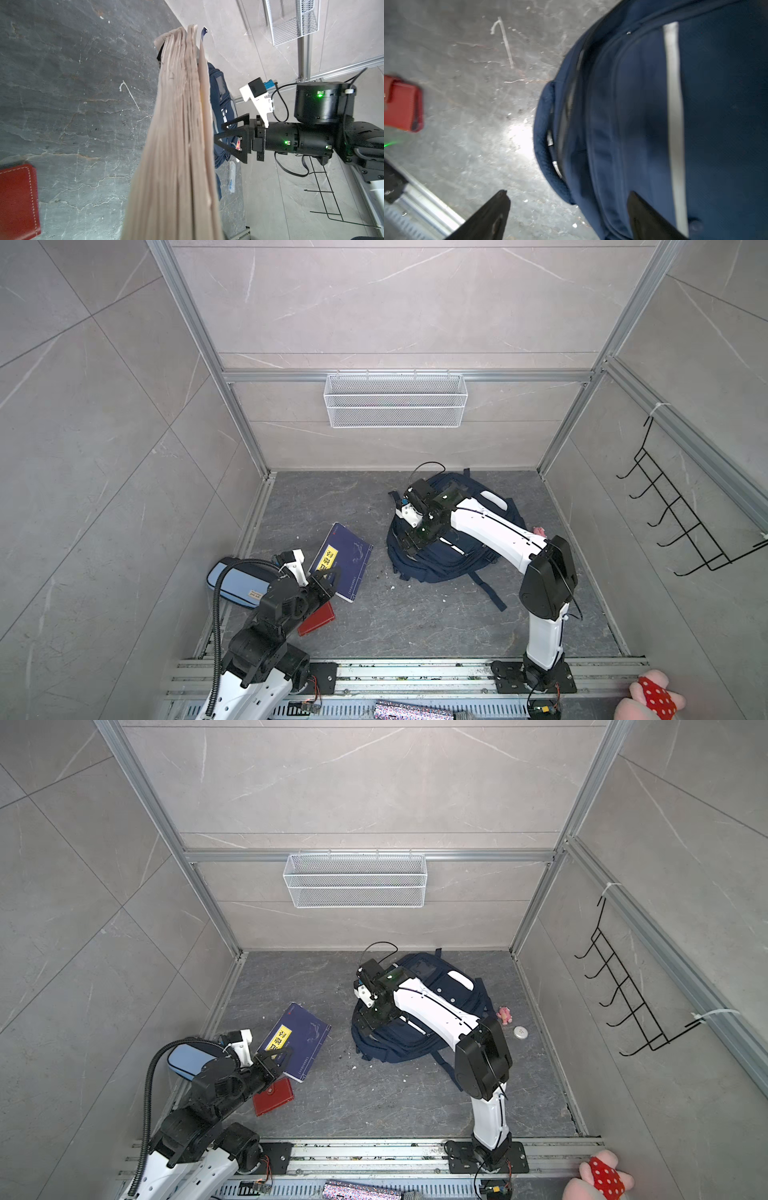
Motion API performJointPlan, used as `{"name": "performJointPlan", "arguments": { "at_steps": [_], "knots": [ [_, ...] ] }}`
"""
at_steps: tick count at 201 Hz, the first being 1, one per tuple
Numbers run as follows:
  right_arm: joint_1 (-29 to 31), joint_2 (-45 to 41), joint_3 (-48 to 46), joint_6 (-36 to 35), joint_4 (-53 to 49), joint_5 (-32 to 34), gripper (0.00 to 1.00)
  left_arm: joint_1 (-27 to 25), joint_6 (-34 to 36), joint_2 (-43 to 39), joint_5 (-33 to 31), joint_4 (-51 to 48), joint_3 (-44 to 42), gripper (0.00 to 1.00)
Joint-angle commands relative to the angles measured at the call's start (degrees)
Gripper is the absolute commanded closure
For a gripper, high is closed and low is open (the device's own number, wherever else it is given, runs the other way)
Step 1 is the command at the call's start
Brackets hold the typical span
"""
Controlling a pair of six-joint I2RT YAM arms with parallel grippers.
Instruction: Pack the student bag
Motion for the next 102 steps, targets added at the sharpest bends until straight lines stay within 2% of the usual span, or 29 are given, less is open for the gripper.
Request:
{"name": "performJointPlan", "arguments": {
  "at_steps": [1,36,55,76,102],
  "knots": [
    [-0.42,1.77,-0.20,-2.07,2.82,4.82,0.15,0.19,-1.78,-0.76,1.13,3.32,-0.48,1.00],
    [1.43,5.28,1.16,-3.29,3.58,2.83,0.23,0.15,-1.51,-0.98,1.09,2.58,-0.69,1.00],
    [2.95,7.09,1.67,-3.39,3.72,3.87,0.28,0.16,-1.51,-0.66,1.20,2.68,-0.92,1.00],
    [3.21,9.18,1.92,-3.61,3.55,4.63,0.37,0.15,-2.01,-0.12,1.46,4.33,-1.54,1.00],
    [3.73,9.54,0.57,-4.88,5.68,7.77,0.59,0.17,-1.73,1.03,1.79,5.18,-1.66,1.00]
  ]
}}
